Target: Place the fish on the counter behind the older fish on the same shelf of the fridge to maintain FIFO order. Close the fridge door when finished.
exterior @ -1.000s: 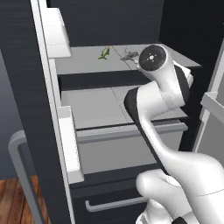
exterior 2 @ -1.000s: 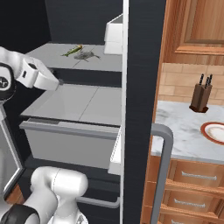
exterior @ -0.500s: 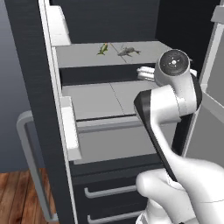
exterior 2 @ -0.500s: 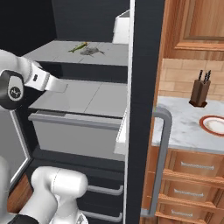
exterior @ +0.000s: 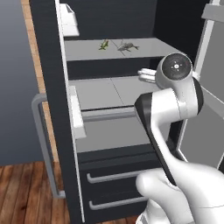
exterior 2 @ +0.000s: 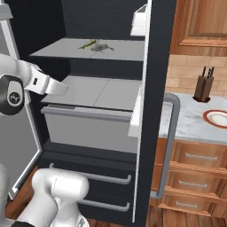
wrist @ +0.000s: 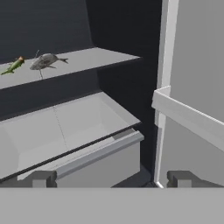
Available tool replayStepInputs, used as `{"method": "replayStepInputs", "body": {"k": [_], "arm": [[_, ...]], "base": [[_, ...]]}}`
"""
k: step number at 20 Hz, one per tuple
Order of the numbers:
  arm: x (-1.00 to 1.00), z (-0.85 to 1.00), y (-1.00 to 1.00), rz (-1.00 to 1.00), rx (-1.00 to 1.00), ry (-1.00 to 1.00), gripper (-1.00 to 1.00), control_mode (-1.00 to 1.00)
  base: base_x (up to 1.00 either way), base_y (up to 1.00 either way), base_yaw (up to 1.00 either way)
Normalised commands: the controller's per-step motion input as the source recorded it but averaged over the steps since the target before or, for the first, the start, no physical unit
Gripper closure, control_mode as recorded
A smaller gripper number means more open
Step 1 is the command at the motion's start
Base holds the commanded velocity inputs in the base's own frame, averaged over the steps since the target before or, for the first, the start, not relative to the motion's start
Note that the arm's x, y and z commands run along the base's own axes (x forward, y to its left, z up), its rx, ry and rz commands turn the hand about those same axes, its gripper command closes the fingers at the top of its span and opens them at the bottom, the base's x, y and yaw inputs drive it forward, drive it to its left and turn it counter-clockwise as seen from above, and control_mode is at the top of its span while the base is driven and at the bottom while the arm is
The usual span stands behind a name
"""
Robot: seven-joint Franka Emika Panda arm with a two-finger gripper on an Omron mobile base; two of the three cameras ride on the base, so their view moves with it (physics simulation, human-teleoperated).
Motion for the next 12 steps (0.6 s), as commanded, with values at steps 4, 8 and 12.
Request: {"method": "replayStepInputs", "body": {"k": [4,8,12], "arm": [[0.00,0.00,0.00,0.00,0.00,0.00,-1.00,1.00],[0.00,0.00,0.00,0.00,0.00,0.00,-1.00,1.00],[0.00,0.00,0.00,0.00,0.00,0.00,-1.00,1.00]], "base": [[-0.26,0.20,0.00],[-0.29,0.01,0.00],[-0.42,0.00,0.00]]}}
